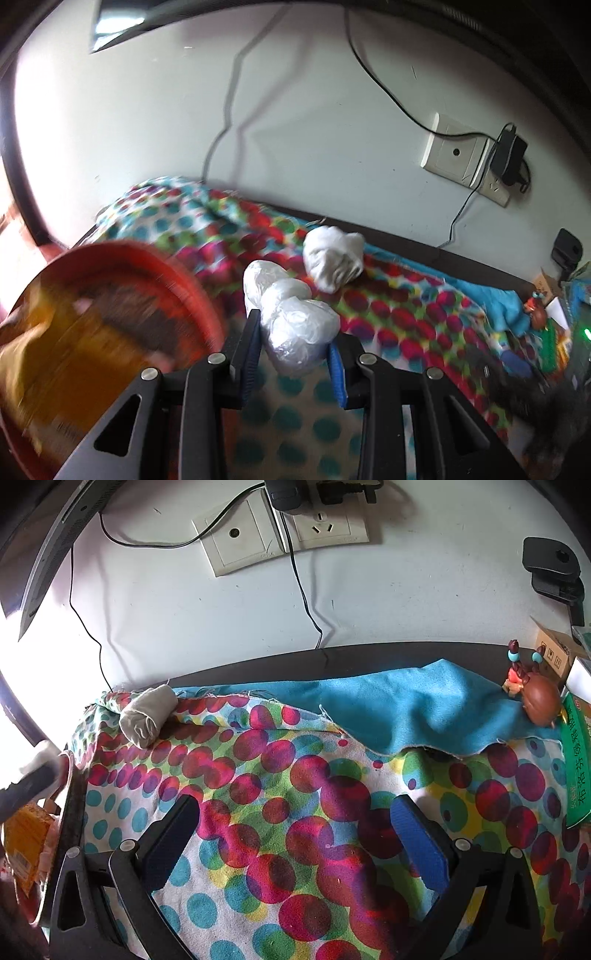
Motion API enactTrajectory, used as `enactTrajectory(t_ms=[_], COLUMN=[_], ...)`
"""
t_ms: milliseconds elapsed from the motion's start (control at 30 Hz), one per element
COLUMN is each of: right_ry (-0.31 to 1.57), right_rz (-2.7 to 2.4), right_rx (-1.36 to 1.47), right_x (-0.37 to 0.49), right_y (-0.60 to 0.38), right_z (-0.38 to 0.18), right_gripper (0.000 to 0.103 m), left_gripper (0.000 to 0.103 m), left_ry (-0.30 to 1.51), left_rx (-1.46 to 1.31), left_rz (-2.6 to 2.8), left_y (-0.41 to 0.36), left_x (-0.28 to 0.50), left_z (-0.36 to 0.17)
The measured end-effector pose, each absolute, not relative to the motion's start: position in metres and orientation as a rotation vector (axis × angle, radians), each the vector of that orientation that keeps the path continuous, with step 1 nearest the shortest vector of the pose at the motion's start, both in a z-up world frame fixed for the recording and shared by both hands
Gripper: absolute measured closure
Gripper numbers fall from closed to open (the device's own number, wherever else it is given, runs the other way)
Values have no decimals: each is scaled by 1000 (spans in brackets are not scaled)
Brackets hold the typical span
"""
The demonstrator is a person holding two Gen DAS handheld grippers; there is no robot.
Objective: Organize objects
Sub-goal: 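Carry the white bundle into the red tray and open the left gripper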
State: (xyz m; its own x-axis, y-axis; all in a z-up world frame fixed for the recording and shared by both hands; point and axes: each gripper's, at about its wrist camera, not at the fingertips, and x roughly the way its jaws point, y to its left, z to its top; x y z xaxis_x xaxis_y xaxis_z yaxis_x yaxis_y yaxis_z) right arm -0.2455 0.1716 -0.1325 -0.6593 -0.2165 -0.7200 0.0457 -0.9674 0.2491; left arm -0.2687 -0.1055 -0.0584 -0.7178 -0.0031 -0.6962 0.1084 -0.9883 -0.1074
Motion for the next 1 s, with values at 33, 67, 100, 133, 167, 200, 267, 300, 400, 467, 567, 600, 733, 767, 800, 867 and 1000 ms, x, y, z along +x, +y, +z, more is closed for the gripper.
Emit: enactTrajectory(t_ms=[33, 67, 100, 133, 167, 200, 267, 300, 400, 467, 567, 600, 733, 767, 800, 867, 1000], right_ry=[-312, -307, -304, -300, -296, -293, -288, -285, -283, -284, -274, -268, -232, -217, -203, -159, -80], right_rz=[-2720, -2723, -2726, -2728, -2731, -2733, -2737, -2738, -2733, -2737, -2743, -2744, -2750, -2751, -2752, -2781, -2800], right_rx=[1222, 1222, 1222, 1223, 1224, 1224, 1225, 1227, 1230, 1233, 1237, 1238, 1244, 1247, 1249, 1258, 1314], right_x=[-246, -245, -245, -245, -245, -245, -245, -245, -246, -246, -246, -247, -247, -247, -248, -247, -251], right_y=[172, 172, 172, 171, 172, 172, 171, 171, 171, 172, 171, 170, 166, 164, 163, 159, 145], right_z=[-133, -133, -132, -132, -132, -132, -131, -131, -132, -132, -132, -132, -132, -132, -132, -131, -128], right_gripper=[0, 0, 0, 0, 0, 0, 0, 0, 0, 0, 0, 0, 0, 0, 0, 0, 0], left_gripper=[71, 71, 71, 71, 71, 71, 71, 71, 71, 71, 71, 71, 70, 70, 70, 69, 23], left_ry=[208, 204, 208, 209, 207, 204, 214, 224, 205, 176, 196, 214, 232, 237, 245, 246, 163], left_rx=[1146, 1138, 1130, 1134, 1135, 1128, 1133, 1130, 1104, 1058, 1046, 1055, 1064, 1079, 1085, 1099, 1099], left_rz=[-2841, -2833, -2820, -2807, -2797, -2784, -2768, -2761, -2756, -2741, -2686, -2670, -2616, -2608, -2597, -2583, -2589], left_y=[-113, -119, -129, -137, -143, -152, -164, -170, -179, -186, -206, -213, -235, -239, -242, -246, -238], left_x=[-256, -247, -233, -220, -212, -199, -183, -173, -148, -125, -100, -96, -91, -93, -96, -103, -113], left_z=[-59, -58, -60, -62, -65, -68, -73, -74, -74, -74, -81, -84, -93, -96, -99, -107, -113])
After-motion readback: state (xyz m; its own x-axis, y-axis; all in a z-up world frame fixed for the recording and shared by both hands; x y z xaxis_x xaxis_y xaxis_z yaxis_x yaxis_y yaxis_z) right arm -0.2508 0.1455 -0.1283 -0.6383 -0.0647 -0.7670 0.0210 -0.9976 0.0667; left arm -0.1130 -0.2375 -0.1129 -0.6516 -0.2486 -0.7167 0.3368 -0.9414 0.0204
